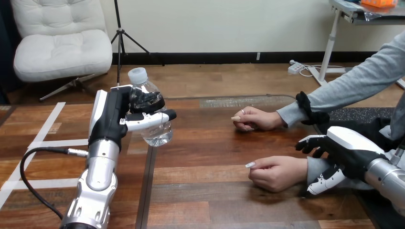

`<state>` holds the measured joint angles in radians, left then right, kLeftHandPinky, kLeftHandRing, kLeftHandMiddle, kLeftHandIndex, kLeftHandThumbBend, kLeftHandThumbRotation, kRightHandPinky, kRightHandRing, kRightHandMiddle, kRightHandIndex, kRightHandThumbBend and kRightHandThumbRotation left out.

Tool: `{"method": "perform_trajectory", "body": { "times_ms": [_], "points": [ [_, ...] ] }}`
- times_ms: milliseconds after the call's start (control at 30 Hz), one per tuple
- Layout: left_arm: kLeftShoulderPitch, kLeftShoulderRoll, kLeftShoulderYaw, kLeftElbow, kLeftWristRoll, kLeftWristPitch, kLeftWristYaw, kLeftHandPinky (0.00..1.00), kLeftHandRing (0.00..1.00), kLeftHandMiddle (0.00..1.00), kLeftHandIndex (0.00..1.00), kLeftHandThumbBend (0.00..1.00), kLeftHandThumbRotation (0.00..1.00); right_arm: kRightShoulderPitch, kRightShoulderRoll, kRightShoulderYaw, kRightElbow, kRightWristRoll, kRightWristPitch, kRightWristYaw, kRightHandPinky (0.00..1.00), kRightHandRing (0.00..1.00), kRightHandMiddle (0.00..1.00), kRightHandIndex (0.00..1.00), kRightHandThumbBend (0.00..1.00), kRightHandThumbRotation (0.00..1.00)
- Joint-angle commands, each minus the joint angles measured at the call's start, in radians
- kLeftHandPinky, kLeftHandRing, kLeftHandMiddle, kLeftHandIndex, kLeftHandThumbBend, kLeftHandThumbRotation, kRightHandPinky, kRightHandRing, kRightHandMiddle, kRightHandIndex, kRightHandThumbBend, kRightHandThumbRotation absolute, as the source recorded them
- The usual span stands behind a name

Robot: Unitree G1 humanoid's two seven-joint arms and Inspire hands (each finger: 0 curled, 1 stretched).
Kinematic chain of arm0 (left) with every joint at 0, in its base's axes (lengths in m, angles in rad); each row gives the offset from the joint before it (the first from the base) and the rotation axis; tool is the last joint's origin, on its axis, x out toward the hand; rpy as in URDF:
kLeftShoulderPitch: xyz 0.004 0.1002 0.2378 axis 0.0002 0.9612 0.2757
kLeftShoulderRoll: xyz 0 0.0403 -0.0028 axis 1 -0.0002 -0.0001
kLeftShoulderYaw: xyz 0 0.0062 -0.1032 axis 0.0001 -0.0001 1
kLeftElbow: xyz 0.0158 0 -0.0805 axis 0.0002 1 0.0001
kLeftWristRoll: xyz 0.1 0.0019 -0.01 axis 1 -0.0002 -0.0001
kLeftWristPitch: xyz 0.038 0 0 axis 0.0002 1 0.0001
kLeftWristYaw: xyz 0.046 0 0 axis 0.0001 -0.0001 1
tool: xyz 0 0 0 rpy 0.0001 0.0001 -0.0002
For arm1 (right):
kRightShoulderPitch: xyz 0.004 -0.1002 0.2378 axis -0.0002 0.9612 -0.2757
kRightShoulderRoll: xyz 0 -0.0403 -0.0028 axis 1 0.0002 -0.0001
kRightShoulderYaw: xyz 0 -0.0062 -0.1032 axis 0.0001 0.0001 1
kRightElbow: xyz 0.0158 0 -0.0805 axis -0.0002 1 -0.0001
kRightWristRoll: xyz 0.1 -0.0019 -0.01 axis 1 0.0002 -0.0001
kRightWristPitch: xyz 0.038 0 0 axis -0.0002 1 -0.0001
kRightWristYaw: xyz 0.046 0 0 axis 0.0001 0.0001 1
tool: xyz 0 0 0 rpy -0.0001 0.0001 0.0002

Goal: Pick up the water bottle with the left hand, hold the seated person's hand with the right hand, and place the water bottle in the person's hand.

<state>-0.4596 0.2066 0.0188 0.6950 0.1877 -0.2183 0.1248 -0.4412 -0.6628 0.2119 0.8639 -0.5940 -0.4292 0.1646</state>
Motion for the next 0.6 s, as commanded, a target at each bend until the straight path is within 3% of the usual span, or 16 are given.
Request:
{"method": "perform_trajectory", "body": {
  "times_ms": [0,567],
  "points": [
    [-0.043,0.024,0.015,-0.059,-0.013,-0.047,-0.001,0.27,0.34,0.38,0.38,0.76,0.00,-0.062,-0.019,0.015,0.027,-0.001,0.016,-0.004,0.63,0.76,0.81,0.80,1.00,0.19],
    [-0.050,0.027,0.015,-0.053,-0.012,-0.044,0.001,0.25,0.32,0.37,0.38,0.76,0.00,-0.079,-0.019,0.041,0.051,-0.013,-0.017,-0.052,0.59,0.70,0.73,0.72,0.99,0.06]
  ]
}}
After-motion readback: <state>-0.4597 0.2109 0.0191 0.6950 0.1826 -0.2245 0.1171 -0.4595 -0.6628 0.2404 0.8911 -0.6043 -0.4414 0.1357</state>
